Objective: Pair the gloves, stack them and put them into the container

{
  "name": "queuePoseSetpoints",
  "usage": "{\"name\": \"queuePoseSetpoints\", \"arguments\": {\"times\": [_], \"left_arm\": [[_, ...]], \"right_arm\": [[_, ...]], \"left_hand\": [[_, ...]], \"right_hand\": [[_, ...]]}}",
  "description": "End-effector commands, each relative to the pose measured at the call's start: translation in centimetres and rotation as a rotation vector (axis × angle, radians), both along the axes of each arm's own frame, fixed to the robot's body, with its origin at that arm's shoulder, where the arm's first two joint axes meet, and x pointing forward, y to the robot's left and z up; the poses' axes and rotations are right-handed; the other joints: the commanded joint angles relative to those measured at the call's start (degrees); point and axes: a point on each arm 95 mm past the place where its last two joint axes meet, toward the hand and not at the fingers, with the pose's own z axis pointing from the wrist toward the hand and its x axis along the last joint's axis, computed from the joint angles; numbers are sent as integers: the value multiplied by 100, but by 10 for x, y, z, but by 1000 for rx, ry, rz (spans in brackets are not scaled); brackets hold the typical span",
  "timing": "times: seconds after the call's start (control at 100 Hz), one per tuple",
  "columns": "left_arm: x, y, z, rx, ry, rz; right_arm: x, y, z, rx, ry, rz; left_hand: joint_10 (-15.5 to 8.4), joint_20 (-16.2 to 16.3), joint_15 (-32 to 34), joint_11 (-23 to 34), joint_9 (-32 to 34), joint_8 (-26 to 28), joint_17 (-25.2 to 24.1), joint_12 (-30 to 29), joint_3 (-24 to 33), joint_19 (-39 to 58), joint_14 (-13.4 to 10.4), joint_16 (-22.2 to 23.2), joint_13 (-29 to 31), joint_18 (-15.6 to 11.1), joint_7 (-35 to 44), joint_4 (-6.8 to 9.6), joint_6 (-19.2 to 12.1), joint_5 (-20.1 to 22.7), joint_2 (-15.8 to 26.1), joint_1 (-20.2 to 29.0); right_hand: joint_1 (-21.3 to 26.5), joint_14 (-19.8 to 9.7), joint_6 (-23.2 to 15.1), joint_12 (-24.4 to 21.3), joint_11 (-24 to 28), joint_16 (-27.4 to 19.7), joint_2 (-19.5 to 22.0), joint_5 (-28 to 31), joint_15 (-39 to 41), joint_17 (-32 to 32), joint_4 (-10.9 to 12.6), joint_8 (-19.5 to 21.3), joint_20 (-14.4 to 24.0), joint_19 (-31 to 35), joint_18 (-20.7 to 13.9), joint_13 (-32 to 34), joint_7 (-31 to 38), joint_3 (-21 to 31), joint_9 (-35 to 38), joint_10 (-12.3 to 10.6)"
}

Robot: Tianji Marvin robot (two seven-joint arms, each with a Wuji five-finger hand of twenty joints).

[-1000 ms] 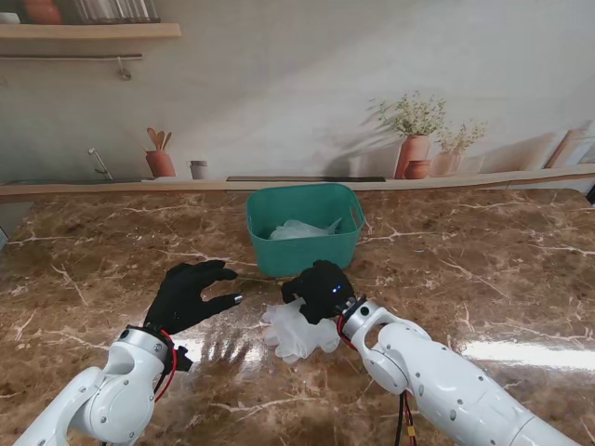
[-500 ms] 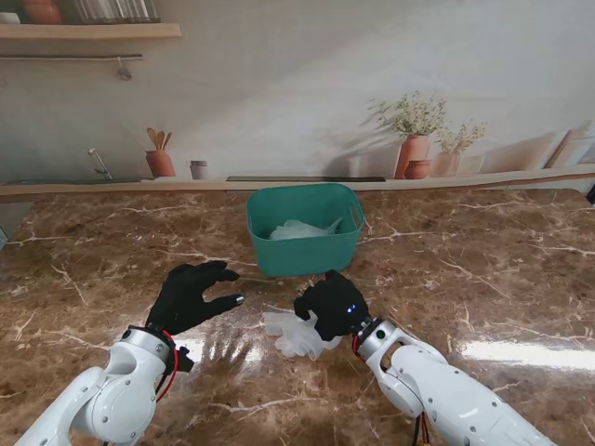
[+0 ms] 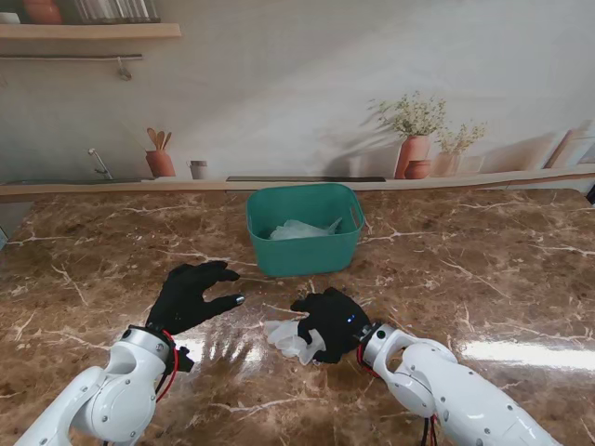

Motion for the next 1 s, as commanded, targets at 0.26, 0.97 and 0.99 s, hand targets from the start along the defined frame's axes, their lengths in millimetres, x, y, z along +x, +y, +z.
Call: {"name": "queuePoseSetpoints", "arguments": {"times": [0.26, 0.97, 0.99], "left_arm": [[-2, 1, -3, -1, 7, -1], [-2, 0, -5, -7, 17, -3], [-2, 0, -5, -7, 17, -3]], "right_arm": [[8, 3, -13, -64, 94, 9], [10, 10, 52, 208, -122, 0], [10, 10, 59, 216, -135, 1]], "left_hand": [[-178, -1, -206, -117, -25, 11, -76, -79, -201, -205, -311, -62, -260, -39, 22, 111, -136, 45, 279, 134], [-162, 8, -203, -112, -10, 15, -74, -77, -310, -270, -296, -57, -269, -54, 22, 120, -139, 48, 329, 125], [-165, 9, -200, -112, -13, 16, -74, -77, -313, -270, -307, -55, -262, -52, 27, 120, -143, 59, 327, 123]], "right_hand": [[1743, -301, -195, 87, 820, 558, -464, -320, 1196, 1763, -430, 798, -300, 1492, -191, 2301, 547, 360, 1271, 74], [2521, -818, -417, 3065, 2191, 2041, -504, 864, 3847, 3241, -466, 473, -81, 3472, -490, 4004, 1318, 294, 3830, -696], [2521, -816, -417, 3066, 2189, 2043, -506, 863, 3848, 3241, -466, 471, -83, 3473, -490, 4004, 1320, 293, 3829, -693]]}}
